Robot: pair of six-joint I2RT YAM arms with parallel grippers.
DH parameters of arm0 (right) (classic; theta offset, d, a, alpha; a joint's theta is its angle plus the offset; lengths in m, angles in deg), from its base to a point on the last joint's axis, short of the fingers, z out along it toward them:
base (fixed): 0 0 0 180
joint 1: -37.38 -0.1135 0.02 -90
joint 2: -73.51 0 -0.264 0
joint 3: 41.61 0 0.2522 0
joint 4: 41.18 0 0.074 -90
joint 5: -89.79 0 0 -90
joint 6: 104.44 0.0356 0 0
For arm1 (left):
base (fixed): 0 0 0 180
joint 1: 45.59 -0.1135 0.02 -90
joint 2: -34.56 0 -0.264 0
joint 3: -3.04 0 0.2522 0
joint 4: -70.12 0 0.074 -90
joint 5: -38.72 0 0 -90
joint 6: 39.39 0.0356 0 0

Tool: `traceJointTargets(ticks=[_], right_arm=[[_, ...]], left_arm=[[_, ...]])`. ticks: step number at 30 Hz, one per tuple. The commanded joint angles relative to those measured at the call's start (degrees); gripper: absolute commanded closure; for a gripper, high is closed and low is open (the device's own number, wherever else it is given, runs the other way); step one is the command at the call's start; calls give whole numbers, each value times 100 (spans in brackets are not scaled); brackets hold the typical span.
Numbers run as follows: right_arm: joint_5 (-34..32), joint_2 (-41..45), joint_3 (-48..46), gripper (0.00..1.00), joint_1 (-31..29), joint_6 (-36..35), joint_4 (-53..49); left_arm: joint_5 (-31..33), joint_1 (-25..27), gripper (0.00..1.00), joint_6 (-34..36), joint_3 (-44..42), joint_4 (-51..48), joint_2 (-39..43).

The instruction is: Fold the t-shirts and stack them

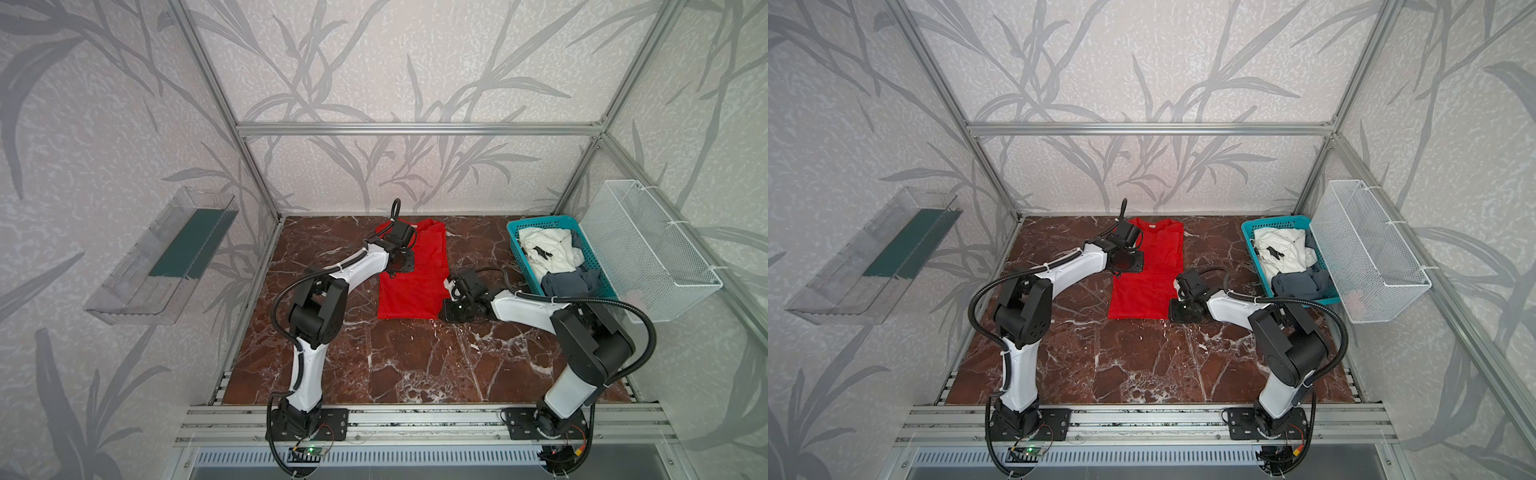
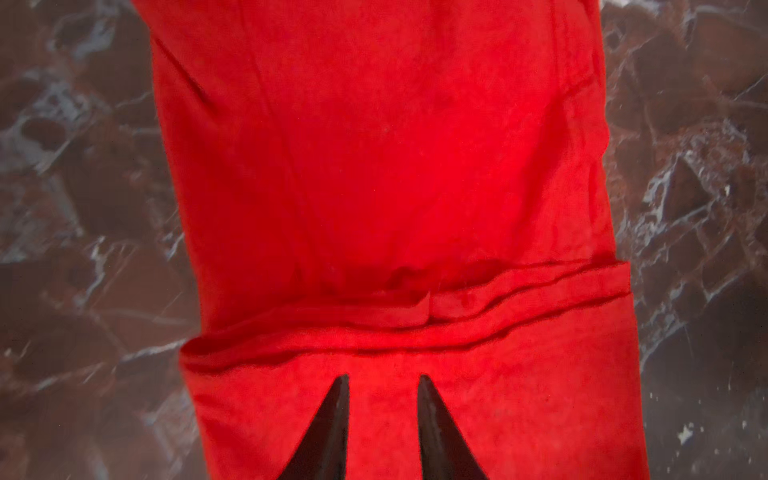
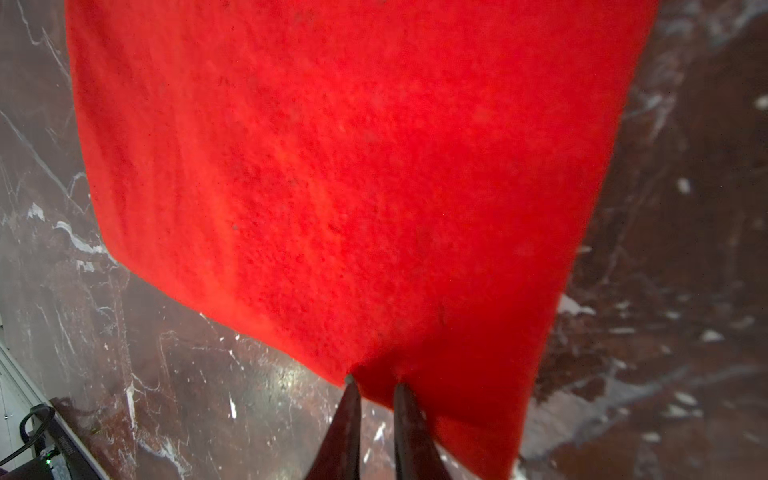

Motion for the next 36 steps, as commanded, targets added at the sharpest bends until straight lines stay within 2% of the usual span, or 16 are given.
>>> traceJointTargets(ticks=[1,6,10,19,25,32,36], right_arm=[[-140,296,256,81,-12,-95,-428],[-240,23,1067,81,-5,-428,-851],[-358,-567,1802,80,87,-632,-965],[-11,-2132,3170,80,619,-709,-530],[104,-2668,3273,80,1008,-621,-339],[40,-2602,2784,81,1127,-630,-295],[116,-2336,2548,81,1121,-621,-116]], left_arm=[[-104,-222,71,23,-589,197,443],[-596,-614,72,-2,-902,686,402],[-872,-820,73,-23,-596,693,87],[-1005,-981,73,-189,15,625,-678],[-611,-1031,73,-324,151,425,-932],[-621,-1155,73,-385,-158,546,-956],[-713,-1175,74,-265,-410,729,-628]])
